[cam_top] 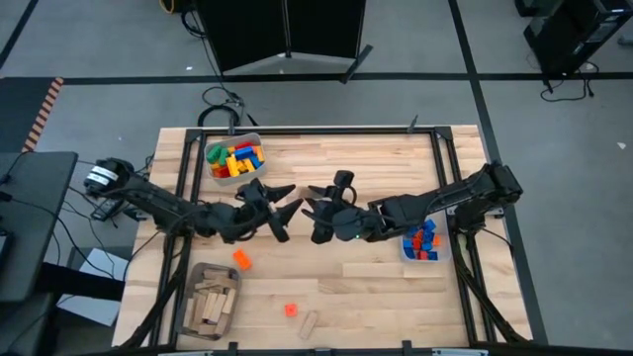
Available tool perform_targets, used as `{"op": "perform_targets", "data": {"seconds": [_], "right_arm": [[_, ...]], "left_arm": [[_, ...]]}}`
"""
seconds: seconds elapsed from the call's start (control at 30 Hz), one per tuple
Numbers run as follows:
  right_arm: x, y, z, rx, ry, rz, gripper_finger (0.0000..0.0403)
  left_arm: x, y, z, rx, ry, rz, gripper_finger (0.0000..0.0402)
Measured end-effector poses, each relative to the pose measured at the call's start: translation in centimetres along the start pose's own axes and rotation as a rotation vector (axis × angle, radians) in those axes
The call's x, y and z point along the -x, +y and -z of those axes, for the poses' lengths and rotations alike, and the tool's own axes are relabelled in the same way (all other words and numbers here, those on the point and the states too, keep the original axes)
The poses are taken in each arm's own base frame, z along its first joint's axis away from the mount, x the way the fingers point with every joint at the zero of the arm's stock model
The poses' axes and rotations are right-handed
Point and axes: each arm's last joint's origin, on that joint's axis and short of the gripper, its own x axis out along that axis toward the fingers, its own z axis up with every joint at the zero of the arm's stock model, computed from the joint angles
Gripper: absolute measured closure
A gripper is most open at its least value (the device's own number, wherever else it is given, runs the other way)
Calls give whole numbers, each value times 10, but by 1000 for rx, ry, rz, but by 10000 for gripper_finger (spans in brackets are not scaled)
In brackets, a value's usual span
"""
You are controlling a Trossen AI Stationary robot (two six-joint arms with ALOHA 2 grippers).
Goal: Sort blocks by size
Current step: Put the brown block into the black bin
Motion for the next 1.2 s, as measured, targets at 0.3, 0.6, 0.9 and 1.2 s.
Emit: {"op": "perform_targets", "data": {"seconds": [0.3,0.6,0.9,1.2], "right_arm": [[-5,-3,0,78,-12,-62,281],[-8,-6,1,116,-12,-53,281],[-11,-9,2,120,-3,-52,273],[-10,-11,6,42,44,4,105]], "left_arm": [[-20,-4,-5,24,-21,-26,152],[-26,-4,-7,84,-28,-32,241],[-28,-2,-8,121,-27,-12,338],[-25,-2,-14,14,-17,1,338]]}}
